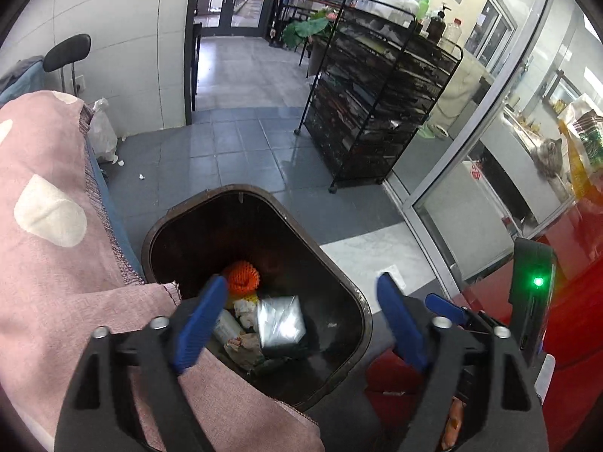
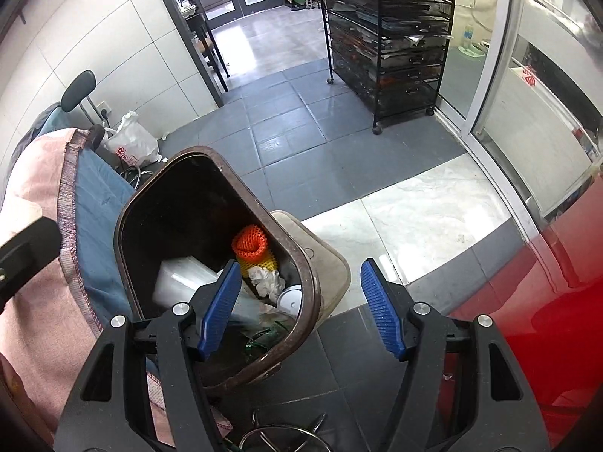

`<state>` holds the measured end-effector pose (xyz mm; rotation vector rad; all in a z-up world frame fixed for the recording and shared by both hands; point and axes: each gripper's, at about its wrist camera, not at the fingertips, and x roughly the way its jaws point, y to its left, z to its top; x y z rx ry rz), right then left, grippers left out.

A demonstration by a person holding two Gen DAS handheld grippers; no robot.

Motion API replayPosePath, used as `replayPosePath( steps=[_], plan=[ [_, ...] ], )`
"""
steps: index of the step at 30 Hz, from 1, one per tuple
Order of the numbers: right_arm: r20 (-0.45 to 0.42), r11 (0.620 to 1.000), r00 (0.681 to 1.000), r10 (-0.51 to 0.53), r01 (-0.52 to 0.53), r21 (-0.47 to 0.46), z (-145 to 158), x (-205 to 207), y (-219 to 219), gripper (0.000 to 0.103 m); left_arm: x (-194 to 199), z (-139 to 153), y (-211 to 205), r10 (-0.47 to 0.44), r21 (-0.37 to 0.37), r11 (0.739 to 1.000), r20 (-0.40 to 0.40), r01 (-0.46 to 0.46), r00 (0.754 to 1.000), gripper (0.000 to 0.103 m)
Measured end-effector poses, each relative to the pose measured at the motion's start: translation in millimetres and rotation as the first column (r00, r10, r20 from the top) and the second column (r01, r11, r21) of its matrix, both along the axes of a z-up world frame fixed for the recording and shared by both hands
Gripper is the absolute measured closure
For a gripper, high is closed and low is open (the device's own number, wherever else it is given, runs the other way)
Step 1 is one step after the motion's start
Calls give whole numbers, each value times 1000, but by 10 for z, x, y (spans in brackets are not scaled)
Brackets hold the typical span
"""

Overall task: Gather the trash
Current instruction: 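Lower the green juice carton into the bin and open the left tool, then move both tools back over the table toward the face mask and wrapper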

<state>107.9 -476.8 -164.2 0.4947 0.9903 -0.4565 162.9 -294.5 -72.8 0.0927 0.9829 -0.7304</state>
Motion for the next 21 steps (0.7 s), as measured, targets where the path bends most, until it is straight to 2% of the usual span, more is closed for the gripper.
replayPosePath(
  steps=[3,8,11,17,21],
  plan=[
    [10,1000,1000,5,-5,3,28,10,5,37,-38,37,-5,-6,14,1000,27,5,1000,15],
    [27,999,999,32,-32,-2,81,39,86,37,-145,190,125,-6,-11,1000,73,7,997,11],
    [43,998,998,55,-55,-8,140,64,176,29,-235,331,233,-1,-30,1000,126,5,992,8],
    [87,991,987,137,-136,-18,336,186,421,29,-357,555,603,73,-64,996,215,-61,974,6],
    [128,978,969,209,-206,-34,533,270,675,29,-364,602,892,130,-69,991,236,-116,963,6]
  ],
)
